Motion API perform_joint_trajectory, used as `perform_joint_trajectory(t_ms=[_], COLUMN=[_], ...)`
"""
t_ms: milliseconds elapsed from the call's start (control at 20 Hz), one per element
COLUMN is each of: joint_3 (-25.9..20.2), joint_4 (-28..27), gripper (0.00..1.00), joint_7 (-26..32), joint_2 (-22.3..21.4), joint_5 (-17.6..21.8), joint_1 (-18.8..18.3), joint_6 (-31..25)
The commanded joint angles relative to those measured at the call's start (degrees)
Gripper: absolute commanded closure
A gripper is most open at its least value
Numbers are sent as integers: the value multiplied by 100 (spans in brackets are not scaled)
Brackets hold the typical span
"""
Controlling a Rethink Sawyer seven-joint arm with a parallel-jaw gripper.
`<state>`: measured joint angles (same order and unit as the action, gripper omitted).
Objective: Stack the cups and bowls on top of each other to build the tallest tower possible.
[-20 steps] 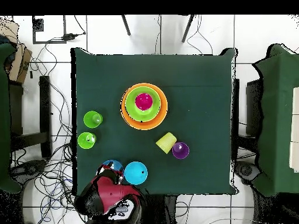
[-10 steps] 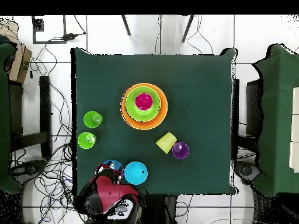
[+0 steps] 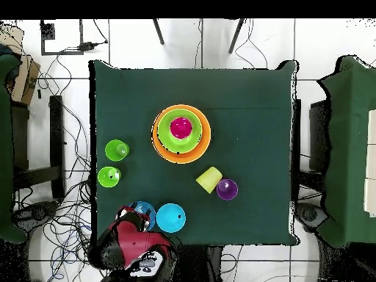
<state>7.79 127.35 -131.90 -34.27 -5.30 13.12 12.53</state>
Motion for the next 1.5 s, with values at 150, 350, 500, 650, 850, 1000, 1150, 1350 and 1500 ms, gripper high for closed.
perform_joint_trajectory(t_ms=[150, 350, 500, 650, 850, 1000, 1150, 1350, 1500], joint_3=[-736, -760, -776, -807, -862, -872, -822, -770, -753], joint_4=[-392, -393, -388, -372, -454, -602, -744, -823, -872], gripper=[0, 0, 0, 0, 0, 0, 0, 0, 0], joint_7=[-1198, -1213, -1194, -1173, -1157, -1145, -1114, -1108, -1107], joint_2=[281, 263, 256, 269, 439, 655, 819, 920, 1015], joint_5=[-568, -707, -769, -768, -753, -773, -825, -859, -863], joint_1=[217, 310, 355, 348, 319, 315, 345, 365, 366], joint_6=[-12, -10, 0, 44, 166, 289, 347, 410, 495])
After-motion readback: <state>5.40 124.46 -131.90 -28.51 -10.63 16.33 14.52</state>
